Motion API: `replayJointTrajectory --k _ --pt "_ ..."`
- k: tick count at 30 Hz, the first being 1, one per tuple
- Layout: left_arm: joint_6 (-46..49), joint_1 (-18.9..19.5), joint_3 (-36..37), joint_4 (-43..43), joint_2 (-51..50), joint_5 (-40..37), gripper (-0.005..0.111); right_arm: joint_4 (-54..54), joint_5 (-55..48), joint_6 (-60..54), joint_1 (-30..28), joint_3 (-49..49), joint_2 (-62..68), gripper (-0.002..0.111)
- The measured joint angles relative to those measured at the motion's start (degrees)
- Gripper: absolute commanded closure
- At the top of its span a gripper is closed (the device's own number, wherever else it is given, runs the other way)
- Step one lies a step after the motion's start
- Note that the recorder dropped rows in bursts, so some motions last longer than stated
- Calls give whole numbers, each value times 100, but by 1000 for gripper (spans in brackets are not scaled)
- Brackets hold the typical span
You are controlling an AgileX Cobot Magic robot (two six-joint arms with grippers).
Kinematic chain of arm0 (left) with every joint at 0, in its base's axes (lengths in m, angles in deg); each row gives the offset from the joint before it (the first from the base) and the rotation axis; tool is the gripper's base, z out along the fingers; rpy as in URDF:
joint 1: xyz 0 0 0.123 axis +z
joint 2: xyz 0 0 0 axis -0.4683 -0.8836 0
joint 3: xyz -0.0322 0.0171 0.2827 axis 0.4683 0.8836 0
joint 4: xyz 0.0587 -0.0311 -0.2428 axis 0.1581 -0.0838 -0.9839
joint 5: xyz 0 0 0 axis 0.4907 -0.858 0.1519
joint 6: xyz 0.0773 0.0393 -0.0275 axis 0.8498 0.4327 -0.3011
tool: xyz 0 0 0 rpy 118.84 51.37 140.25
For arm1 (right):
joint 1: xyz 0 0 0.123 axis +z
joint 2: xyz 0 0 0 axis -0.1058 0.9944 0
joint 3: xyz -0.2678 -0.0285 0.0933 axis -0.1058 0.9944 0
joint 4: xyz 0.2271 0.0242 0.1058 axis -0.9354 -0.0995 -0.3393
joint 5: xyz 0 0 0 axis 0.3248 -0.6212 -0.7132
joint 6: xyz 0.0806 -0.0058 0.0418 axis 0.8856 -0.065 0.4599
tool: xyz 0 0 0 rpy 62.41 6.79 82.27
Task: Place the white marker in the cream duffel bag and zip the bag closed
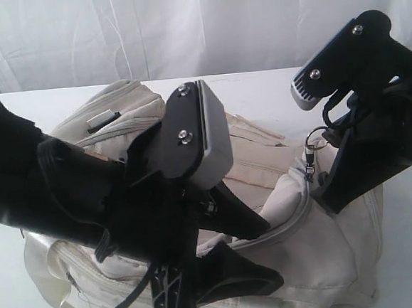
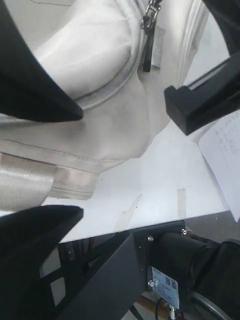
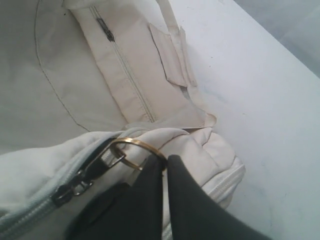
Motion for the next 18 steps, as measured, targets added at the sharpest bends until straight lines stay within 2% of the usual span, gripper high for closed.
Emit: replayJointTrajectory --k 6,18 --pt "105 0 0 105 -262 364 52 -98 0 0 0 0 0 108" --pt "258 0 0 363 -150 752 52 -107 0 -23 0 0 0 108"
